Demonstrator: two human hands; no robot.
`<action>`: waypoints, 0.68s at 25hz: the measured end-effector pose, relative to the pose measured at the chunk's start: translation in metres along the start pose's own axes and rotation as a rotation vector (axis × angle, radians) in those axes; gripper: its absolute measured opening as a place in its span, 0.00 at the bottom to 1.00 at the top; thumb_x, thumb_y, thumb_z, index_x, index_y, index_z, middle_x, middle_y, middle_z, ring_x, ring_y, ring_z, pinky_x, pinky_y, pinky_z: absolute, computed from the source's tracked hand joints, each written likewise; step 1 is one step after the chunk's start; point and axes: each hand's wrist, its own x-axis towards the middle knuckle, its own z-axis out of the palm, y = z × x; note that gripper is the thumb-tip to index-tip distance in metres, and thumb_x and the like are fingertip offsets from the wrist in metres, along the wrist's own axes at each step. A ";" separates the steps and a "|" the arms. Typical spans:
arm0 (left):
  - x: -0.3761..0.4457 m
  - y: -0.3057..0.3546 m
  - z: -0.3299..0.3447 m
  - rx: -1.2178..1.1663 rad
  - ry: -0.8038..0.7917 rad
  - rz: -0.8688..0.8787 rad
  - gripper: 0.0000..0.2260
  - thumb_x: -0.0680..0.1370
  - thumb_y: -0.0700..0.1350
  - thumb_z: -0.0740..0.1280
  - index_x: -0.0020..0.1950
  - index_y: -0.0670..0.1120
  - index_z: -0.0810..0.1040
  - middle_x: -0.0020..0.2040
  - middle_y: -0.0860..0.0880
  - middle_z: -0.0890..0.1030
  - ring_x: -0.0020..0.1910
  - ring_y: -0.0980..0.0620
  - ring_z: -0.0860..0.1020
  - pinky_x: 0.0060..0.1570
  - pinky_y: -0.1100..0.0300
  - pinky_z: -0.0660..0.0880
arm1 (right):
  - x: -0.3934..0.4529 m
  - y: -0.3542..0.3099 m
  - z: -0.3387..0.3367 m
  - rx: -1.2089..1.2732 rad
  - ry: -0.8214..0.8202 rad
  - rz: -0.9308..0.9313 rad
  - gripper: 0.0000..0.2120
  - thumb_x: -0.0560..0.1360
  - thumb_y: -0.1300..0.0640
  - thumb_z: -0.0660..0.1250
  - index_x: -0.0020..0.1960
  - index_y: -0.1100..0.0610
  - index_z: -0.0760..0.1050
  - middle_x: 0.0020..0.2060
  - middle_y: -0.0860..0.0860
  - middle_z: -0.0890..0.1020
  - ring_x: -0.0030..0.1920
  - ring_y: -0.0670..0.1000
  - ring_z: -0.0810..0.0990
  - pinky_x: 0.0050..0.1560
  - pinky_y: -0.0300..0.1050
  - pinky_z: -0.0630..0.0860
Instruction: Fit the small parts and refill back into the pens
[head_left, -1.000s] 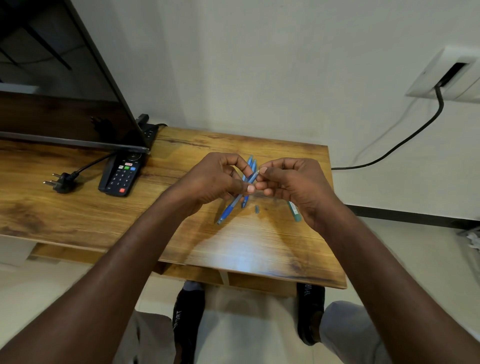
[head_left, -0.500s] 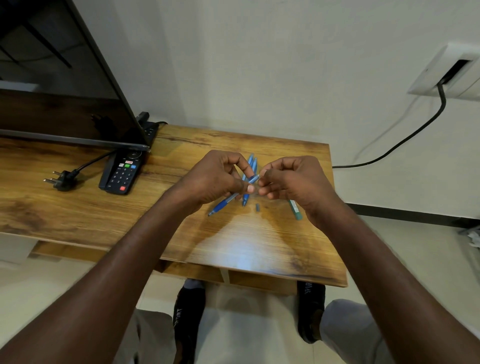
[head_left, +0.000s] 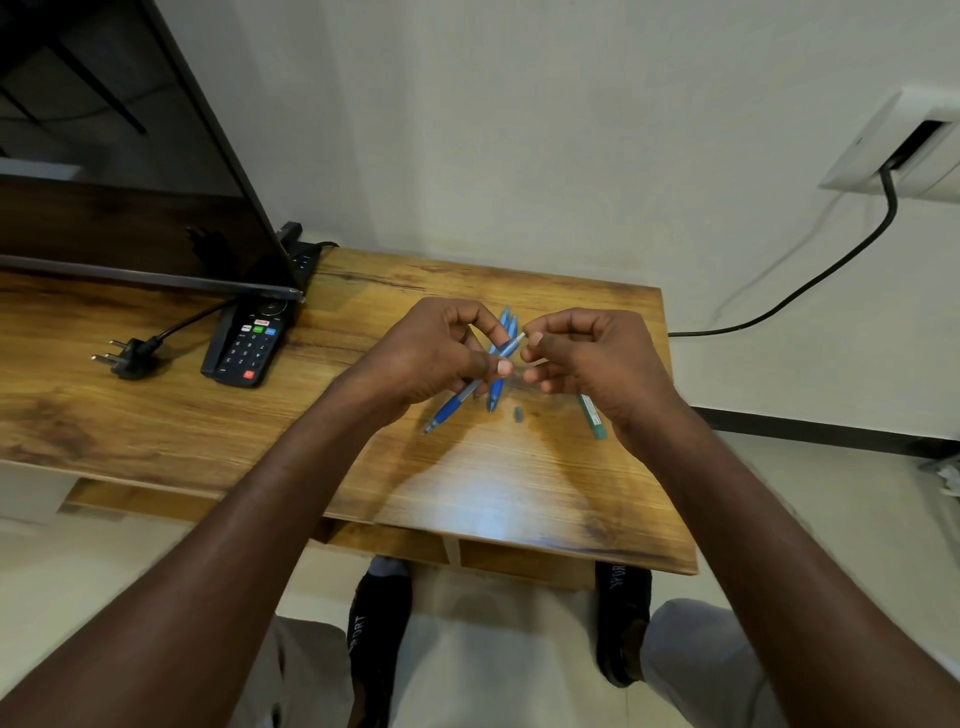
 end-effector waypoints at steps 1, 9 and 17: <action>0.000 0.000 0.000 -0.008 -0.002 -0.004 0.11 0.74 0.37 0.79 0.54 0.41 0.83 0.41 0.36 0.86 0.36 0.47 0.83 0.30 0.65 0.75 | 0.000 0.001 0.001 -0.016 0.002 -0.024 0.04 0.80 0.65 0.73 0.53 0.61 0.85 0.42 0.58 0.89 0.39 0.56 0.89 0.38 0.46 0.84; -0.001 0.002 0.002 -0.042 0.024 -0.045 0.12 0.74 0.36 0.79 0.56 0.38 0.82 0.44 0.33 0.85 0.37 0.44 0.84 0.38 0.55 0.81 | 0.001 0.007 0.005 -0.238 0.071 -0.203 0.04 0.78 0.61 0.75 0.50 0.55 0.87 0.38 0.50 0.89 0.36 0.50 0.89 0.37 0.46 0.85; -0.002 0.002 0.002 -0.042 0.018 -0.076 0.12 0.75 0.37 0.78 0.57 0.38 0.81 0.42 0.35 0.86 0.36 0.47 0.84 0.36 0.58 0.80 | 0.003 0.010 0.007 -0.242 0.057 -0.187 0.06 0.79 0.61 0.73 0.55 0.56 0.87 0.40 0.50 0.89 0.35 0.51 0.89 0.35 0.43 0.83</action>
